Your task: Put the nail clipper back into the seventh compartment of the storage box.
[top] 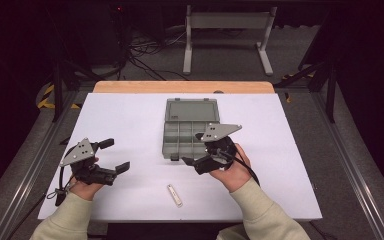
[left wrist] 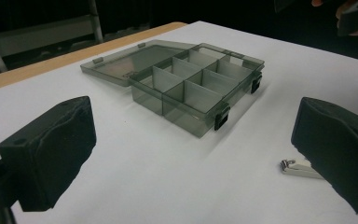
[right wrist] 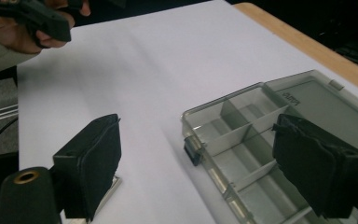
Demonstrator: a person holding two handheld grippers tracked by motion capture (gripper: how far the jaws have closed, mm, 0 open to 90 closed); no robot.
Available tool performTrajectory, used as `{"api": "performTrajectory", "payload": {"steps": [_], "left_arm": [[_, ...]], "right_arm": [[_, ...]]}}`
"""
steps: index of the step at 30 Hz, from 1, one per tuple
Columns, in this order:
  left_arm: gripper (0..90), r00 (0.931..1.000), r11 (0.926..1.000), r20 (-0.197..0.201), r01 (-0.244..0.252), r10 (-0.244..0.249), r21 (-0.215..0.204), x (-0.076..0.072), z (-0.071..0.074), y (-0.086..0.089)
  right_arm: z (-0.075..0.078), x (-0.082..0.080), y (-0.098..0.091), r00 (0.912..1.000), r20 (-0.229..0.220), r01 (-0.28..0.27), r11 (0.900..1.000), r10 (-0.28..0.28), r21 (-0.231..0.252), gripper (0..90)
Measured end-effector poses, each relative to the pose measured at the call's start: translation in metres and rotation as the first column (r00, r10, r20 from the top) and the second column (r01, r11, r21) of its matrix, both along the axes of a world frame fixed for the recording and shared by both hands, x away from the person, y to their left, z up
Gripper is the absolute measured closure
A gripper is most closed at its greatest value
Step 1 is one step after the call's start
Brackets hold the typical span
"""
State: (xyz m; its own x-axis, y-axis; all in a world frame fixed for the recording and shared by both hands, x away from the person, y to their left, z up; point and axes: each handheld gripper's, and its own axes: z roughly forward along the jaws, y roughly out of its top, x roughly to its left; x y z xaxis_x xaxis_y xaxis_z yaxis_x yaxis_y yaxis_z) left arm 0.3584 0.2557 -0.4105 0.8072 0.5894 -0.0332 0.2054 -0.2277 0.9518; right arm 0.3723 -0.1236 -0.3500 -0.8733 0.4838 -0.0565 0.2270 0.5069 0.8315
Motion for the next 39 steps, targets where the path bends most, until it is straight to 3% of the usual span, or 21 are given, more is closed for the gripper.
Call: {"api": "performTrajectory", "payload": {"steps": [10, 14, 39], "left_arm": [[0.8, 1.0000, 1.0000, -0.004, 0.003, -0.003, 0.009, -0.001, 0.000, -0.001], [0.9, 1.0000, 1.0000, -0.009, 0.003, -0.003, 0.009, -0.001, 0.000, -0.001], [1.0, 1.0000, 0.9999, -0.002, -0.003, 0.003, 0.017, 0.000, -0.001, -0.001]], "right_arm": [[-0.013, -0.009, 0.023, 0.9966, -0.073, -0.046, 0.9951, 0.039, -0.087, 19.9], [-0.023, -0.012, 0.033, 0.9912, -0.119, -0.073, 0.9894, 0.058, -0.125, 20.6], [-0.061, -0.021, 0.059, 0.9665, -0.237, -0.158, 0.9570, 0.099, -0.243, 20.6]]}}
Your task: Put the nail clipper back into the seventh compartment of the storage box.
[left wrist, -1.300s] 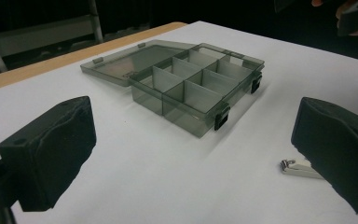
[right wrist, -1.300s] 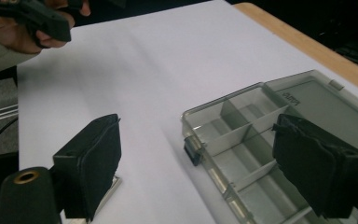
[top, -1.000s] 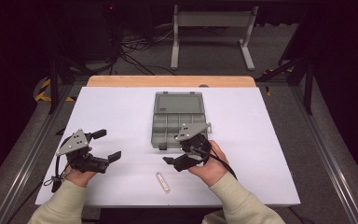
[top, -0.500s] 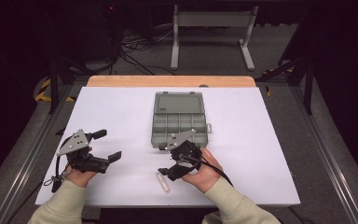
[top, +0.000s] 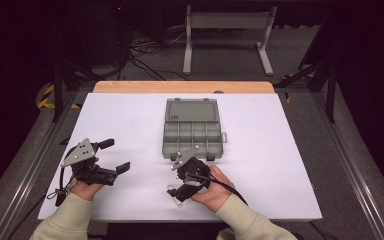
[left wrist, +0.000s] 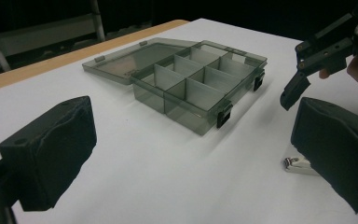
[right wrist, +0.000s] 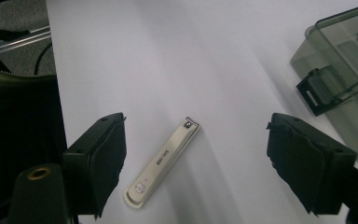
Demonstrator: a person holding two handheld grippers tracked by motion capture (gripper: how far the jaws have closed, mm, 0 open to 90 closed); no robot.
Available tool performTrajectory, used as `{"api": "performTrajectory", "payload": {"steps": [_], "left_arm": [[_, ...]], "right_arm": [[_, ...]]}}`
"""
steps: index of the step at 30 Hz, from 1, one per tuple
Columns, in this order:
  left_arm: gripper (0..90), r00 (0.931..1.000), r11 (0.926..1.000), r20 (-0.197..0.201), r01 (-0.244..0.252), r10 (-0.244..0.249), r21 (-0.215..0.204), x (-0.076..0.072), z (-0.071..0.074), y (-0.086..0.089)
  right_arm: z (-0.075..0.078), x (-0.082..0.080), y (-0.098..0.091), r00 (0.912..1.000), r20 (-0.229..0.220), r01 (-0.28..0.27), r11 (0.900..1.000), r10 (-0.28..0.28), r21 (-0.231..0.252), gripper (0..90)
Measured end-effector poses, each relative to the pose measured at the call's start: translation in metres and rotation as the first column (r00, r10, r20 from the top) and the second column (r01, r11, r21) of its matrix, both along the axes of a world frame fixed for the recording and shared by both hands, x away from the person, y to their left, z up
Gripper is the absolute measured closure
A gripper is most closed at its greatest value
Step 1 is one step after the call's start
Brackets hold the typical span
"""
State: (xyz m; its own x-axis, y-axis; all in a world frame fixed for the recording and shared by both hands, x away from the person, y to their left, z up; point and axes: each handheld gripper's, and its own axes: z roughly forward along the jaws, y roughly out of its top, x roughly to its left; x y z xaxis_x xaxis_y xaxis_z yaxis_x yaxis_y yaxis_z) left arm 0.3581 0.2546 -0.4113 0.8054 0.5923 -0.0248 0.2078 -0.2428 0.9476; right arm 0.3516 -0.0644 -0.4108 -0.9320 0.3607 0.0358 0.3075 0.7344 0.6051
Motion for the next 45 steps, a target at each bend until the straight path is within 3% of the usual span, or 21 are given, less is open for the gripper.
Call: {"api": "performTrajectory", "payload": {"steps": [24, 35, 45], "left_arm": [[1.0, 1.0000, 1.0000, -0.003, 0.005, -0.005, 0.002, 0.000, 0.000, 0.000], [1.0, 1.0000, 1.0000, -0.005, 0.005, -0.005, -0.001, 0.001, -0.001, 0.000], [1.0, 0.9999, 1.0000, -0.009, 0.007, -0.007, -0.004, 0.001, -0.001, -0.001]], "right_arm": [[-0.022, -0.003, 0.014, 0.9979, -0.056, -0.035, 0.9970, 0.032, -0.069, 21.4], [-0.026, 0.000, 0.020, 0.9990, -0.044, -0.002, 0.9982, -0.001, -0.059, 42.6], [-0.029, -0.003, 0.024, 0.9998, -0.021, 0.000, 0.9962, -0.002, -0.088, 53.2]]}}
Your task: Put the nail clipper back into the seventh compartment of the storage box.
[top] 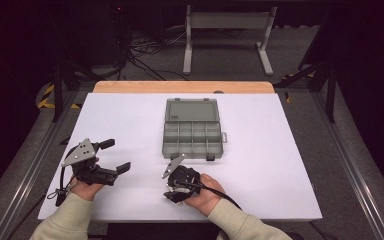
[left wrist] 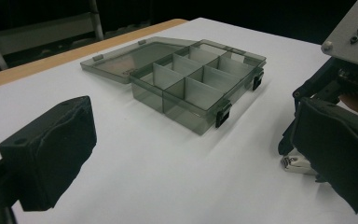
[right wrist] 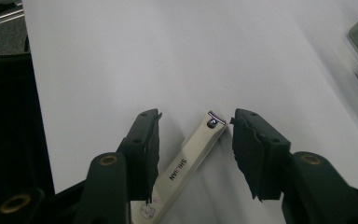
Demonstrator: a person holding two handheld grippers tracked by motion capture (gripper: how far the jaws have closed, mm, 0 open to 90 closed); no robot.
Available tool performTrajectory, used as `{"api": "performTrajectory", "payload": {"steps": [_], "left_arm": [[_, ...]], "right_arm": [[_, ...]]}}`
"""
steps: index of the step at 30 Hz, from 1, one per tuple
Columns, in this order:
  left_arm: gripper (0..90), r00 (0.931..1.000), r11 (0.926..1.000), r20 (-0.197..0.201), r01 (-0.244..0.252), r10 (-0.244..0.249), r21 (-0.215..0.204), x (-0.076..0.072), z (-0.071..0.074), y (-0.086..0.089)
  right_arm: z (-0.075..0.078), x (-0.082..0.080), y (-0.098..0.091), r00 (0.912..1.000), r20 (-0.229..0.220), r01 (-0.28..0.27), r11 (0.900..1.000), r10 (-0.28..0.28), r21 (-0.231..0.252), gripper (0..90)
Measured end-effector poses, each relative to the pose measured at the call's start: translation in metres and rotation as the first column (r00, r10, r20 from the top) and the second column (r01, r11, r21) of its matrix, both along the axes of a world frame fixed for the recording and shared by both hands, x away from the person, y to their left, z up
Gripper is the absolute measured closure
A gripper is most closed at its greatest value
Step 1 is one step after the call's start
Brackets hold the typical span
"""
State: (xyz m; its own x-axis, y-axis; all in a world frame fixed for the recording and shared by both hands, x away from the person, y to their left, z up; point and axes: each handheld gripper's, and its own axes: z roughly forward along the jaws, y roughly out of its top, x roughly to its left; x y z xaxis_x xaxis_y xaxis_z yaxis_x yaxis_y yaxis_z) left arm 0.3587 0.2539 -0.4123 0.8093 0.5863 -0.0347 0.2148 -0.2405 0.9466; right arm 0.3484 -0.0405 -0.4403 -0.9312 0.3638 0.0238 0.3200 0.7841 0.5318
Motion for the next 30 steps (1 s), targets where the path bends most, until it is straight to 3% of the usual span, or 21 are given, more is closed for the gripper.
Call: {"api": "performTrajectory", "payload": {"steps": [23, 30], "left_arm": [[1.0, 1.0000, 1.0000, 0.001, -0.003, 0.003, -0.003, -0.0001, -0.0001, -0.0001], [1.0, 1.0000, 1.0000, 0.001, 0.000, 0.000, 0.000, -0.0001, 0.0004, 0.0007]], "right_arm": [[-0.0011, -0.0033, 0.0029, 0.9989, 0.039, 0.028, 0.9993, -0.027, -0.023, 67.0], [-0.0011, -0.0051, 0.0039, 0.9983, 0.050, 0.030, 0.9993, -0.029, -0.023, 77.1]]}}
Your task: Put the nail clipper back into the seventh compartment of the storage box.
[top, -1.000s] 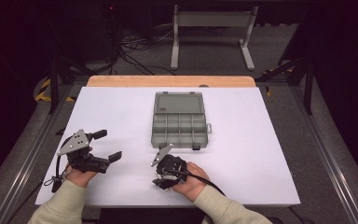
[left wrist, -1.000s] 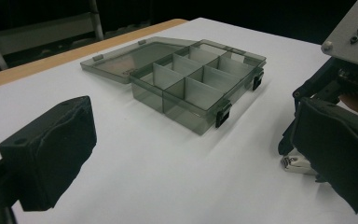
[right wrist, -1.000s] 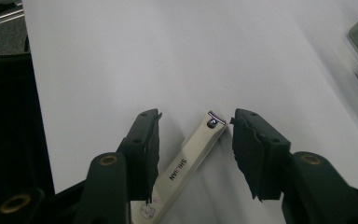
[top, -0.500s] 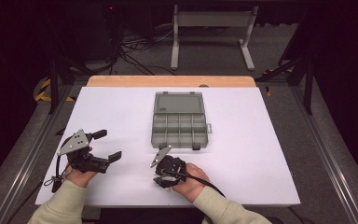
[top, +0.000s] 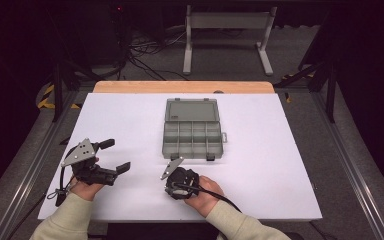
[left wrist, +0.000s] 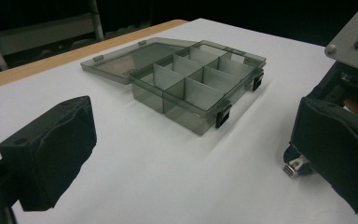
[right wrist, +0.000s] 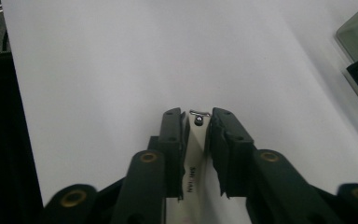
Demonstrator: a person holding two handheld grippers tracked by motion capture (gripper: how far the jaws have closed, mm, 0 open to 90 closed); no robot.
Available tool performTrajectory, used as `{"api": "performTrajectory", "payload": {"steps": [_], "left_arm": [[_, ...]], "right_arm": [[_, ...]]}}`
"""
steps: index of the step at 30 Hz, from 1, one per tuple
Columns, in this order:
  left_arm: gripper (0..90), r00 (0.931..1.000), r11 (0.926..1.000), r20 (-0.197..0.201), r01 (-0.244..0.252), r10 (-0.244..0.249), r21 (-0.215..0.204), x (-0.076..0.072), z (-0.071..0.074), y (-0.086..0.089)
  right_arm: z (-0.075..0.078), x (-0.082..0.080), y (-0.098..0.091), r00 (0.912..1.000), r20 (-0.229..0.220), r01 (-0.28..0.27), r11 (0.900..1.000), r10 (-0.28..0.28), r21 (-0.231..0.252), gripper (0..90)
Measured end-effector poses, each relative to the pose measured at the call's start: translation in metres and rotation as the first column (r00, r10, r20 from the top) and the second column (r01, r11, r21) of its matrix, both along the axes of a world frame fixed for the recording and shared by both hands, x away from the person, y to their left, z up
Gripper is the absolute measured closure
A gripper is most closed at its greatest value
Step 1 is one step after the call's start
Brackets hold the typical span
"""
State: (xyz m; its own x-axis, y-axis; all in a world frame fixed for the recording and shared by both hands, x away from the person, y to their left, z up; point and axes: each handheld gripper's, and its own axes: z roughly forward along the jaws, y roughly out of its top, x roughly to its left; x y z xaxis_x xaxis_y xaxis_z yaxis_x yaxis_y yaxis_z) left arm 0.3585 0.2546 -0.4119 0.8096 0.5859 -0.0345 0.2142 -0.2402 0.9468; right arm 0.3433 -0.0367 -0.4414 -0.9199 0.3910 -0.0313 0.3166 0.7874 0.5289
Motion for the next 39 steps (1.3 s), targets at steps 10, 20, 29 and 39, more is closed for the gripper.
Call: {"api": "performTrajectory", "payload": {"steps": [10, 20, 29, 39], "left_arm": [[1.0, 1.0000, 1.0000, -0.002, 0.000, 0.000, 0.001, 0.000, 0.000, 0.000], [1.0, 1.0000, 1.0000, 0.002, 0.000, 0.000, -0.002, 0.000, 0.000, 0.000], [1.0, 1.0000, 1.0000, 0.002, 0.002, -0.002, -0.004, 0.000, 0.000, -0.001], [1.0, 1.0000, 1.0000, -0.001, 0.002, -0.002, 0.002, 0.001, -0.001, 0.000]], "right_arm": [[0.005, 0.001, -0.003, 1.0000, -0.009, -0.001, 0.9996, 0.001, 0.027, 78.1], [0.027, 0.001, -0.013, 0.9999, 0.004, 0.010, 0.9960, -0.011, 0.088, 78.2], [0.044, 0.002, -0.025, 0.9994, 0.013, 0.029, 0.9885, -0.031, 0.149, 78.2], [0.060, 0.006, -0.034, 0.9984, 0.030, 0.040, 0.9791, -0.047, 0.199, 78.2]]}}
